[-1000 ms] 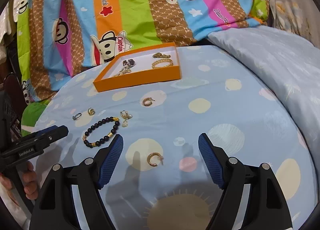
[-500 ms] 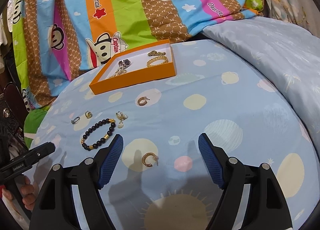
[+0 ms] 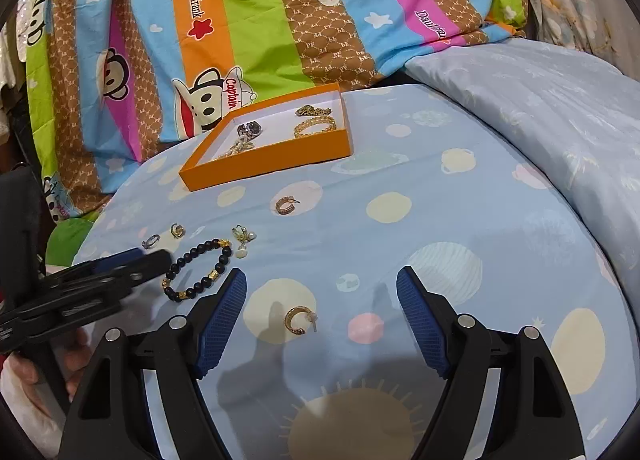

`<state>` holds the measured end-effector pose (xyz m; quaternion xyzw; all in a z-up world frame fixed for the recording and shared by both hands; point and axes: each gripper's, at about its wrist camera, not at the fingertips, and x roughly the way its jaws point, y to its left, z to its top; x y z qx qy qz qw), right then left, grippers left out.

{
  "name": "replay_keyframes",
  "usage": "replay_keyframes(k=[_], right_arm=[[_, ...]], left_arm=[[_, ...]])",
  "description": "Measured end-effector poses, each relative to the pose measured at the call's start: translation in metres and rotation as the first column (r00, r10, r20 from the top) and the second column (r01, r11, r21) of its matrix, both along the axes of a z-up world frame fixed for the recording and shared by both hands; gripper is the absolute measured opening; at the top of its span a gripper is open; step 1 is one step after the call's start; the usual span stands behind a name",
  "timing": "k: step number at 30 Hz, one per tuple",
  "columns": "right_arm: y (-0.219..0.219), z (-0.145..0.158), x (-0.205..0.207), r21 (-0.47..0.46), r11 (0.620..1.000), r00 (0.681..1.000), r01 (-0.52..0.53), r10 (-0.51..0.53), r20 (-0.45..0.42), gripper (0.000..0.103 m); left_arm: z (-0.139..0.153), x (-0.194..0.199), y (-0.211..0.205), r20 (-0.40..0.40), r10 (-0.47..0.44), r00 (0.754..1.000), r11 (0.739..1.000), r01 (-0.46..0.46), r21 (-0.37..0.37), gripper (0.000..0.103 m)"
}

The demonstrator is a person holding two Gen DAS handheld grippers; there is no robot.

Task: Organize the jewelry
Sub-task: 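Lower the left tool onto the black bead bracelet and close it, then grasp the silver ring with the right tool while the left tool holds the bracelet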

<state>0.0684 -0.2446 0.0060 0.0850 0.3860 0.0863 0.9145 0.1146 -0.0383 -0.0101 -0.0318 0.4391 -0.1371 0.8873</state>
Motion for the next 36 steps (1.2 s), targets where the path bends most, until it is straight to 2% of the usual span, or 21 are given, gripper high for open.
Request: replay_keyframes(k=[5,10,20,25,30,33,36], right_arm=[[0.008,0.004,-0.002,-0.038,0.999,0.999,-0.029,0.03,0.022,0.076],[0.013,0.005,-0.005,-0.059,0.997,0.998,-0.046,0.048,0.033,0.076],[0.015,0.003,-0.016,-0.018,0.997,0.997,-0.072,0.072,0.012,0.077],[0.021,0.003,-0.022,-0.028,0.996,0.997,-0.082,0.082,0.008,0.077],[0.028,0.007,-0.016,-0.003,0.994,0.994,-0.11,0.11,0.011,0.076],[0.047,0.014,-0.004,-0.057,0.988,0.989,-0.146,0.148,0.028,0.076],[0.07,0.014,0.013,-0.119,0.974,0.98,-0.193,0.196,0.019,0.072]], left_arm=[[-0.002,0.0,-0.015,0.019,-0.035,0.999,0.997,0.034,0.068,0.042],[-0.003,-0.002,-0.015,0.014,-0.065,0.998,0.997,0.065,0.05,0.008],[0.012,-0.021,0.002,0.048,-0.07,0.996,0.997,0.071,-0.015,0.007],[0.028,-0.041,0.029,0.087,-0.023,0.996,0.997,0.029,-0.065,0.007],[0.025,-0.045,0.053,0.084,0.038,0.996,0.997,-0.032,-0.072,0.007],[0.016,-0.041,0.066,0.055,0.073,0.996,0.996,-0.07,-0.061,0.007],[0.01,-0.038,0.074,0.037,0.094,0.995,0.994,-0.092,-0.059,0.007]])
